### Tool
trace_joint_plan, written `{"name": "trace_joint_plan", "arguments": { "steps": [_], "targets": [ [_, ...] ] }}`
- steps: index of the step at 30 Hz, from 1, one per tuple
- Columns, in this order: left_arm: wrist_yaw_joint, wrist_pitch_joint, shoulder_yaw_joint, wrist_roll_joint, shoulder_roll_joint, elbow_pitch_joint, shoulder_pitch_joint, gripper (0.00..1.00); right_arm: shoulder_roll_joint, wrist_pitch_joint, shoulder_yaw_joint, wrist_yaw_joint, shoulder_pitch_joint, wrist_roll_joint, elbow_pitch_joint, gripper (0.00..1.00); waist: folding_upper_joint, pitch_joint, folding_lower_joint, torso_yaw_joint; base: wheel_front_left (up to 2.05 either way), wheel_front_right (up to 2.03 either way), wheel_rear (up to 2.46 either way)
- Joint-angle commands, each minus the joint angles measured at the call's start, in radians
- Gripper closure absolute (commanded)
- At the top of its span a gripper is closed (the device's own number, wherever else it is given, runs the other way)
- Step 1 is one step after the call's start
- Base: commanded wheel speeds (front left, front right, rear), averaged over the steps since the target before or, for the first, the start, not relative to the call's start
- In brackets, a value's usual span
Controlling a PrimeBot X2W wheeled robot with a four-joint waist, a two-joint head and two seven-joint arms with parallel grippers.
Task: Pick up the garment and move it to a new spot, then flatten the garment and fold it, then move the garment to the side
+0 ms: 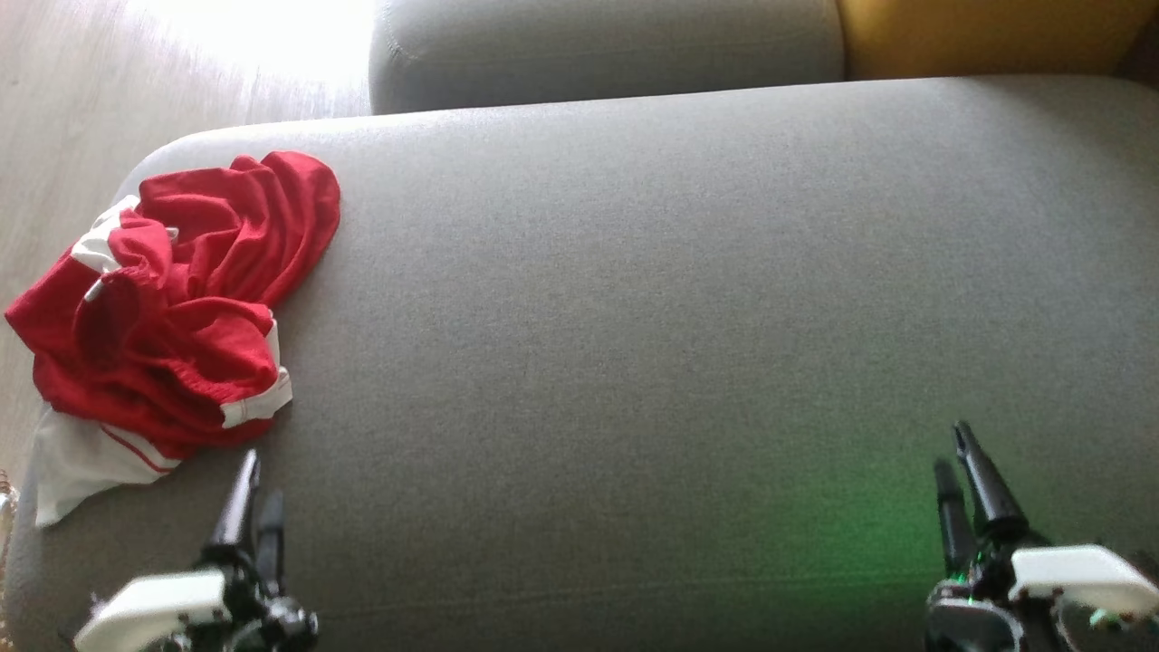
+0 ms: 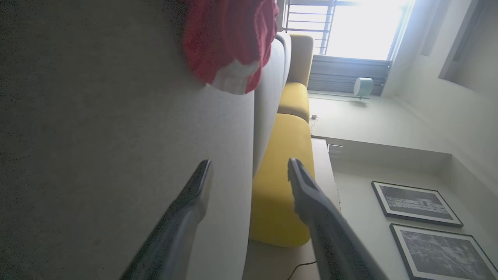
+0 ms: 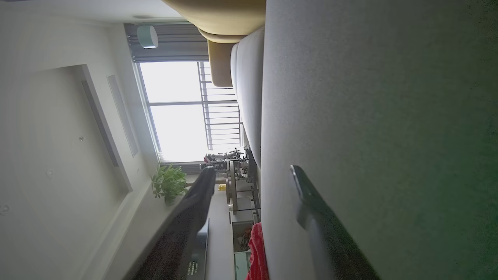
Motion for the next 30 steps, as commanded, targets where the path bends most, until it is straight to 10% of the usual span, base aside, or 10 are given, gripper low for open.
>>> {"name": "trace_joint_plan", "arguments": {
  "steps": [1,30],
  "targets": [
    [0.000,-0.005,-0.003,0.000,0.007,-0.031,-0.032,0.00,-0.003,-0.005,0.005,0.000,-0.028,0.002,-0.031,0.00,-0.0001,0.000,0.0000,0.000,0.00,0.00,0.00],
    [0.027,-0.087,-0.036,0.338,0.011,-0.140,-0.027,0.00,-0.006,-0.088,0.092,0.000,-0.051,-0.299,-0.096,0.00,-0.0001,0.005,0.0000,-0.006,0.00,0.00,0.00]
  ]
}}
